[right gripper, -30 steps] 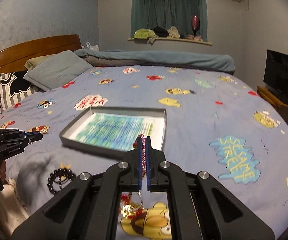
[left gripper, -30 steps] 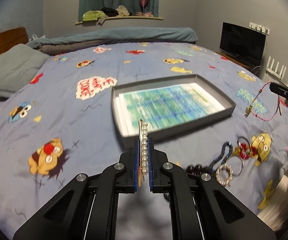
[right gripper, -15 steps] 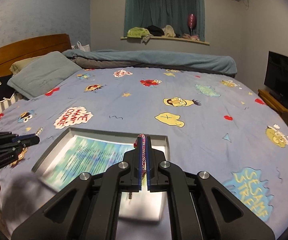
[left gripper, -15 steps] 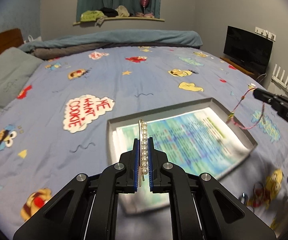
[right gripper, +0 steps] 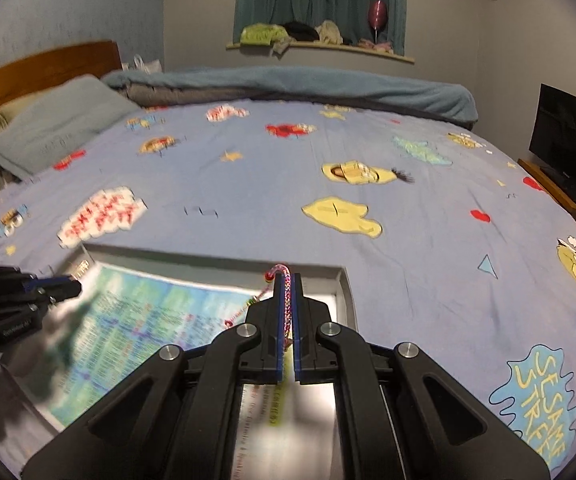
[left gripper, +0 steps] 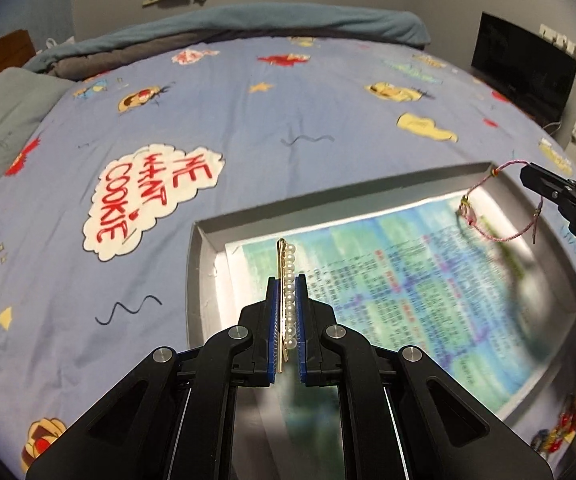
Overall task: Organize jewelry
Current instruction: 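Carry the clip and bracelet into the grey box while both tools open to release, then move both open tools back over the jewelry pile, then grasp the black bead bracelet with the left tool while the right tool grasps a silver bangle, then lower the black bracelet into the grey box while the right tool releases the bangle there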
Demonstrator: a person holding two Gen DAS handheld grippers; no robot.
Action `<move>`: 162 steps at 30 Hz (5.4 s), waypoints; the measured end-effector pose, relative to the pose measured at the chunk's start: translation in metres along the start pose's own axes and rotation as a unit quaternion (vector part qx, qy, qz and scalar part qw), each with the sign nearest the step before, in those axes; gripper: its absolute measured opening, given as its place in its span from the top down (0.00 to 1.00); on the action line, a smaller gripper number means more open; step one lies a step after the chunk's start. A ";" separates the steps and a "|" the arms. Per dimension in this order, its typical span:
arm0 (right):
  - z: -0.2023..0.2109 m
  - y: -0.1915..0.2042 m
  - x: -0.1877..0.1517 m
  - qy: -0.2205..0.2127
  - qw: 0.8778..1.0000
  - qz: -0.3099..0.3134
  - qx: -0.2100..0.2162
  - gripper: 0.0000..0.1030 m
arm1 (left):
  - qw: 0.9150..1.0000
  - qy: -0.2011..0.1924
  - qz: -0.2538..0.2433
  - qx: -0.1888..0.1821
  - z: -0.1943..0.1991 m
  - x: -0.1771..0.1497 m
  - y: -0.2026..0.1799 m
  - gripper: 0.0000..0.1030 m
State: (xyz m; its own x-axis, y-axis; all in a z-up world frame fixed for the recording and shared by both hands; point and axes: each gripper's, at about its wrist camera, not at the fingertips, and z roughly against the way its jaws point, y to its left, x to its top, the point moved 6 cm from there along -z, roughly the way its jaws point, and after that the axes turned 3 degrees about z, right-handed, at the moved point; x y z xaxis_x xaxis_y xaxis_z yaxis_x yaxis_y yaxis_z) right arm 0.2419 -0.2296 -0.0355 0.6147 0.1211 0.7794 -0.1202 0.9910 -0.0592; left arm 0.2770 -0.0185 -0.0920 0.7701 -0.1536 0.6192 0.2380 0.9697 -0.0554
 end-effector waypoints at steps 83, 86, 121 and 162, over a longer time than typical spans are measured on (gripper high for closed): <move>0.195 0.004 -0.132 0.011 1.000 0.005 0.002 0.05 | 0.998 -0.060 0.019 0.008 0.178 -0.165 -0.029 0.08; 0.186 0.008 -0.144 0.015 1.000 0.002 0.004 0.06 | 0.999 -0.043 0.018 0.005 0.162 -0.175 -0.031 0.08; 0.133 0.035 -0.181 0.058 0.996 0.025 0.067 0.39 | 0.997 0.017 -0.071 0.006 0.104 -0.193 -0.060 0.82; 0.157 0.029 -0.113 -0.020 0.999 0.022 0.039 0.54 | 0.980 -0.167 -0.090 -0.050 0.212 -0.113 -0.066 0.85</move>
State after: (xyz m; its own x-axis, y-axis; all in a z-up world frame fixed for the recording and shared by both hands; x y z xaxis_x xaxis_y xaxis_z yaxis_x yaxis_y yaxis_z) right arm 0.0463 -0.2234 -0.0270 0.5765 0.1607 0.8012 -0.2071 0.9772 -0.0470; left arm 0.0484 -0.0245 0.0079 0.4766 -0.2337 0.8475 0.4225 0.9063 0.0123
